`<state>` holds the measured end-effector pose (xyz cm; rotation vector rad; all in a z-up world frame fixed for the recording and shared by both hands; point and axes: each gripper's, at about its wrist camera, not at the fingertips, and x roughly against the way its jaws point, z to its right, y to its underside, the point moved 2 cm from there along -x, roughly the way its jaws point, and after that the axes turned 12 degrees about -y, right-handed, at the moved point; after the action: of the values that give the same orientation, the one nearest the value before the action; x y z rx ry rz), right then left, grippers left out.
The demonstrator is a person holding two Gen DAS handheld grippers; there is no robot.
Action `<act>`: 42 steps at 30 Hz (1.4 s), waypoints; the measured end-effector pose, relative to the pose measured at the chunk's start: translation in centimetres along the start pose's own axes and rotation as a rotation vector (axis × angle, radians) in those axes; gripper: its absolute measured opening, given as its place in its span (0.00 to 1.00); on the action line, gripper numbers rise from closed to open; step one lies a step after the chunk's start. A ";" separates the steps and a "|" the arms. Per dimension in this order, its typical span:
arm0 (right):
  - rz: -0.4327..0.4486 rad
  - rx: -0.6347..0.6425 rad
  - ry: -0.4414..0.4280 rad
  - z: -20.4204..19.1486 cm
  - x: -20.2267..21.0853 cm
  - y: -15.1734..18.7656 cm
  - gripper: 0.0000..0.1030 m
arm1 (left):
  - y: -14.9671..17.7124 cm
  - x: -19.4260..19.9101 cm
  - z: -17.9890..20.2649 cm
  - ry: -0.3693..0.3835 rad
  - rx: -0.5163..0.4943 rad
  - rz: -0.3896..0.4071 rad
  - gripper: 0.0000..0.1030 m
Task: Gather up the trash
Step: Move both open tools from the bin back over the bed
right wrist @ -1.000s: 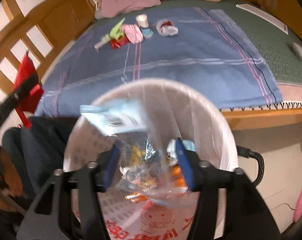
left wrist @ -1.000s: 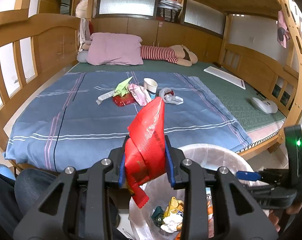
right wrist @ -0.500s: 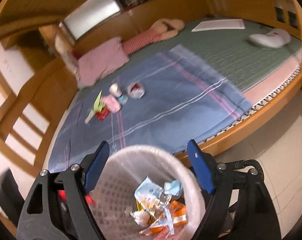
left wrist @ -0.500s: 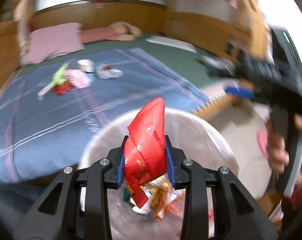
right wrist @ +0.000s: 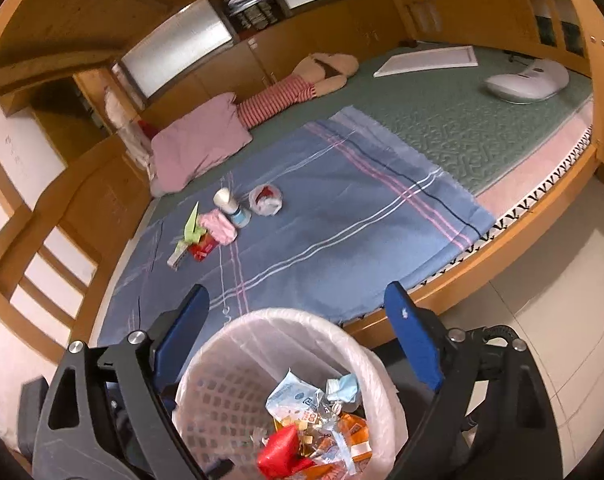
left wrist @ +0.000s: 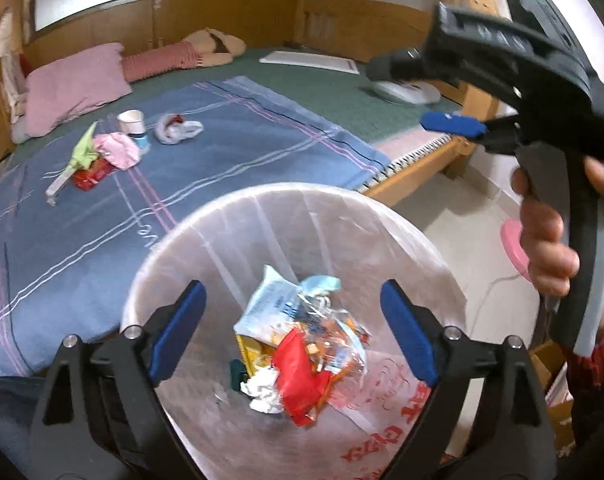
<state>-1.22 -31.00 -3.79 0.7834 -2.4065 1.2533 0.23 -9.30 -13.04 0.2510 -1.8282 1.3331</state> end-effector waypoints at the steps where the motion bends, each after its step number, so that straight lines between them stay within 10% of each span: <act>1: -0.002 0.006 0.004 -0.1 -0.1 0.1 0.85 | 0.0 0.1 -0.2 -0.012 0.011 0.001 0.87; 19: -0.077 0.002 0.006 -0.5 -2.2 1.3 0.85 | -0.7 1.9 -6.2 -0.283 0.245 0.081 0.88; 35: -0.119 -0.003 -0.015 -1.1 -4.1 1.9 0.85 | -0.2 1.5 -9.3 -0.366 0.341 0.048 0.88; 42: -0.139 0.046 -0.051 -3.2 -6.7 -1.1 0.85 | -1.8 -0.1 -16.0 -0.493 0.433 0.047 0.88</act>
<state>4.86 -26.76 -4.67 0.9890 -2.3253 1.2517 9.47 3.63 -10.54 0.8325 -1.9167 1.8114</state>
